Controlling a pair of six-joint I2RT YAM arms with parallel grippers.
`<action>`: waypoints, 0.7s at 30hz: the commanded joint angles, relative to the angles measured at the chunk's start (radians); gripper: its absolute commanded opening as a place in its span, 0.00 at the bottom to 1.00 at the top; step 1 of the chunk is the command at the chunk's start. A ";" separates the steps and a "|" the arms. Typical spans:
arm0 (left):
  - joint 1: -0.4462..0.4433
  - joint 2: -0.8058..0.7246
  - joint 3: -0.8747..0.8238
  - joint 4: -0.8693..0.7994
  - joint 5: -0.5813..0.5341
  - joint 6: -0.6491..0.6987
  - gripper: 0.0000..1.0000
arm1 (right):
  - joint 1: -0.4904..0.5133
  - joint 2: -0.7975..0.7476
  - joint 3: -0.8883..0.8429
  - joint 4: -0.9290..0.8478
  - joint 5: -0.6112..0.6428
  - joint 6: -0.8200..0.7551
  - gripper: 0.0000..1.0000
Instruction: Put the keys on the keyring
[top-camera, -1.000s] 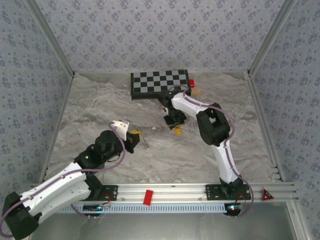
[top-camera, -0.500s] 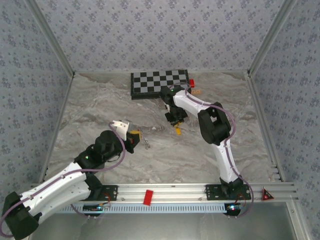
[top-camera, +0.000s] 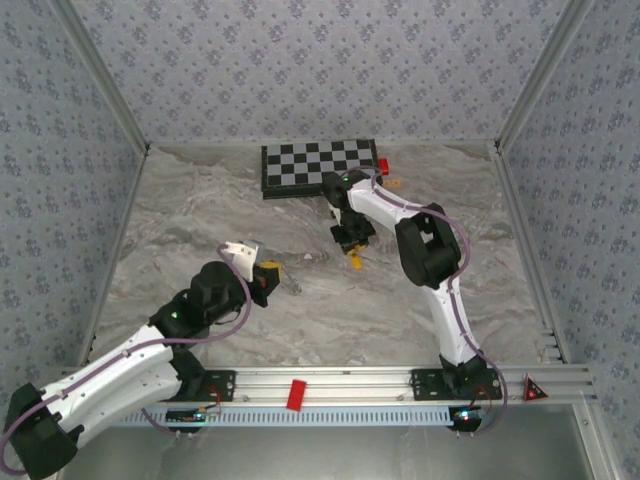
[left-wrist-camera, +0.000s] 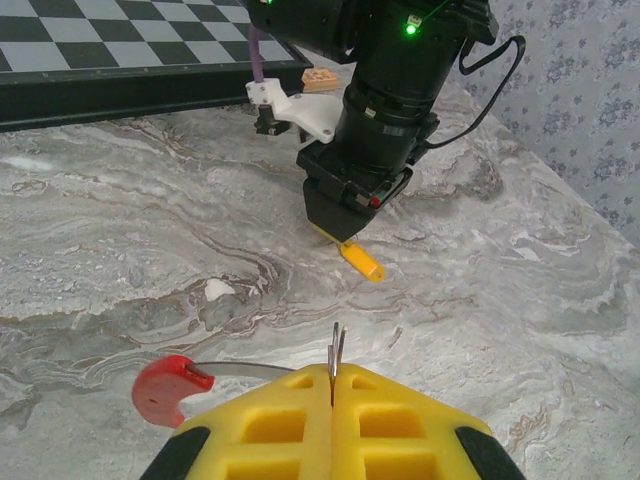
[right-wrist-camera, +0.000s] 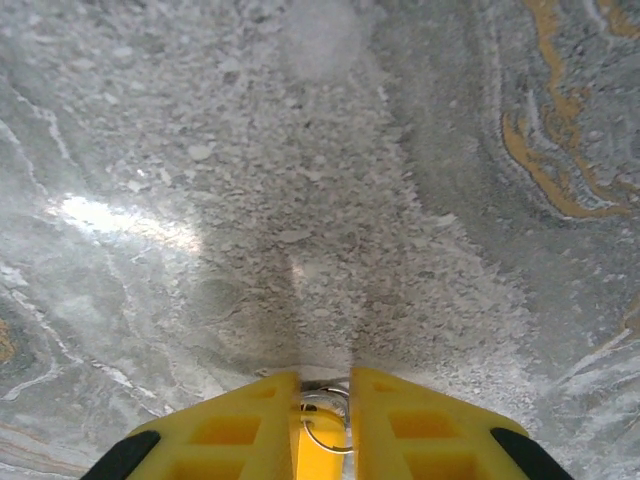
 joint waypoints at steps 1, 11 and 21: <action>0.007 -0.014 0.001 0.032 -0.007 -0.002 0.00 | -0.021 -0.056 -0.034 0.019 -0.038 0.000 0.23; 0.010 0.007 0.006 0.035 0.005 0.001 0.00 | -0.112 -0.166 -0.200 0.171 -0.222 0.037 0.31; 0.010 0.050 0.023 0.058 0.025 0.005 0.00 | -0.172 -0.177 -0.280 0.243 -0.372 0.061 0.30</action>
